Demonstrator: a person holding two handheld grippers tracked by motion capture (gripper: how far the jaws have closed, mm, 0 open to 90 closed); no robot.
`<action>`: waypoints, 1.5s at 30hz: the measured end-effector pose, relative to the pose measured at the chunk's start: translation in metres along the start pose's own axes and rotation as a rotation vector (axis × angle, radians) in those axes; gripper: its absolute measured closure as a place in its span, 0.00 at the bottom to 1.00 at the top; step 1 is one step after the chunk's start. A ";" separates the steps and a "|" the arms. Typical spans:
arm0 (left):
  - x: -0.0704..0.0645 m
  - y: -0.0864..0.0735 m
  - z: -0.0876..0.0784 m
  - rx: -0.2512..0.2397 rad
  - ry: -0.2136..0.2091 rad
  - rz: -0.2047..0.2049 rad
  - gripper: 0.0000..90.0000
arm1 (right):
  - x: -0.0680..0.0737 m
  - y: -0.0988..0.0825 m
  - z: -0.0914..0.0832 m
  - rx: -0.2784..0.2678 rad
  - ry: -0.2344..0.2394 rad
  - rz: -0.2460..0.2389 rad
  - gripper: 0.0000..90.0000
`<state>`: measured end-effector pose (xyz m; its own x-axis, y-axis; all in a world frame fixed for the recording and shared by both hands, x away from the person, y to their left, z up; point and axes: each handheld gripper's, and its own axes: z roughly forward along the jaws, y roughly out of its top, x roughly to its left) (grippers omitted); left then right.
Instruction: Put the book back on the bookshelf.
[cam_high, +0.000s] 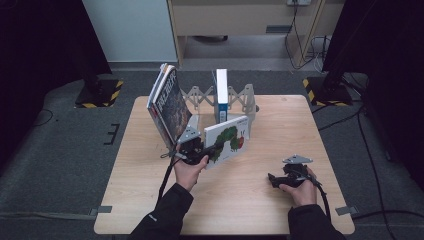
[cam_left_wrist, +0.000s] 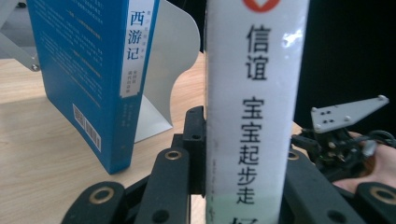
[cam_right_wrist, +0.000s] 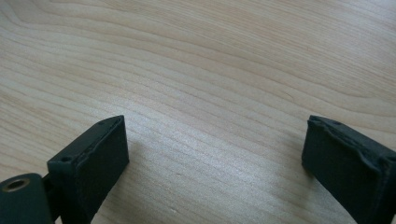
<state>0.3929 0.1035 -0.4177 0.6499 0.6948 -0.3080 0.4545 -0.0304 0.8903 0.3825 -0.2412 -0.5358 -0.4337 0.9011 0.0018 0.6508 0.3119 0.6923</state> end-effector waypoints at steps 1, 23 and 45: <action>0.000 0.001 0.004 -0.005 0.010 0.004 0.83 | 0.000 -0.001 0.001 -0.008 0.001 0.003 0.06; -0.010 0.005 0.043 -0.052 0.112 0.032 0.83 | 0.000 -0.003 0.002 -0.024 0.000 0.003 0.04; -0.014 -0.004 0.085 -0.047 0.242 0.088 0.83 | 0.000 -0.003 0.002 -0.025 0.001 0.002 0.04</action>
<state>0.4334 0.0328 -0.4454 0.5186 0.8427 -0.1446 0.3702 -0.0689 0.9264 0.3820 -0.2412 -0.5390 -0.4326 0.9016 0.0037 0.6360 0.3023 0.7101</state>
